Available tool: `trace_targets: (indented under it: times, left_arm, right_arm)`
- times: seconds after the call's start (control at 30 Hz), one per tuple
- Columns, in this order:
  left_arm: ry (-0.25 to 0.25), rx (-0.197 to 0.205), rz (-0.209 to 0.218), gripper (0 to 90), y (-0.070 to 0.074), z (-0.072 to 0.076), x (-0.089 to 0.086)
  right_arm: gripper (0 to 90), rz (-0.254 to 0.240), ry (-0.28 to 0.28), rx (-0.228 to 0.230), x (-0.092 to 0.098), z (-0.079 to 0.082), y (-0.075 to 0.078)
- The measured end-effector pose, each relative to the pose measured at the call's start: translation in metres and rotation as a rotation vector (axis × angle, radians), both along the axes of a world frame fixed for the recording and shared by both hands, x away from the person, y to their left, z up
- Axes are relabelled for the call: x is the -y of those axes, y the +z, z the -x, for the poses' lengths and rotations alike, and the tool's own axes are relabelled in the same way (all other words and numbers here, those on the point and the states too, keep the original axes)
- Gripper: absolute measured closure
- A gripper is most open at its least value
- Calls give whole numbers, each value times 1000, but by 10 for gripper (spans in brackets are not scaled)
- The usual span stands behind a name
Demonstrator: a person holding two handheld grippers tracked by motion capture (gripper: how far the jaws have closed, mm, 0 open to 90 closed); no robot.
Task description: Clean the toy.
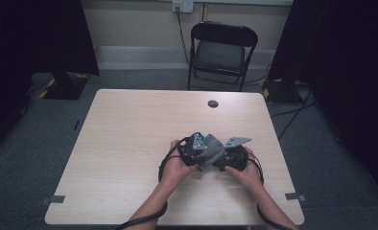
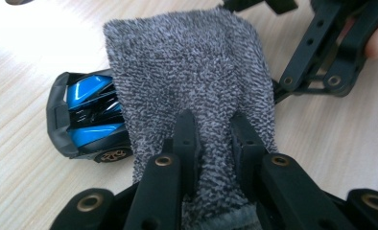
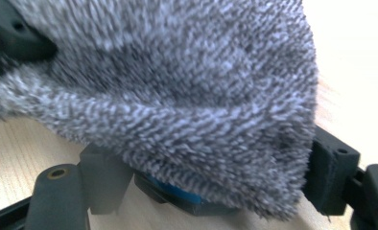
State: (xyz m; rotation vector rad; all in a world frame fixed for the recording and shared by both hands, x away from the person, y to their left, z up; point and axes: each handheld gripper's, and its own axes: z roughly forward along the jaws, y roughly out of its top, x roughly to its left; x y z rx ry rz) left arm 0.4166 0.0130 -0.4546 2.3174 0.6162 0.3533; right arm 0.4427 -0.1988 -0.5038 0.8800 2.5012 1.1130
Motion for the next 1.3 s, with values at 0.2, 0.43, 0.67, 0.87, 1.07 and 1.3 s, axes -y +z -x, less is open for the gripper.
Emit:
trace_targets:
  times: [0.2,0.43,0.67,0.87,1.07,1.3]
  left_arm:
    - [11,-10,-5,764,-2,-3,-1]
    - [24,-8,-11,765,0,-6,-6]
    - [38,-8,-22,765,1,-11,-9]
    - [80,4,-22,765,3,-18,-19]
    - [109,15,-9,765,5,-24,-25]
    - [155,32,3,766,10,-29,-34]
  right_arm:
    - [239,-1,2,1,0,0,0]
    - [252,-3,0,3,0,0,0]
    - [253,-5,-1,0,0,0,0]
    - [252,-5,-2,0,0,0,0]
    - [252,-4,0,0,0,0,0]
    - [252,-4,-1,0,0,0,0]
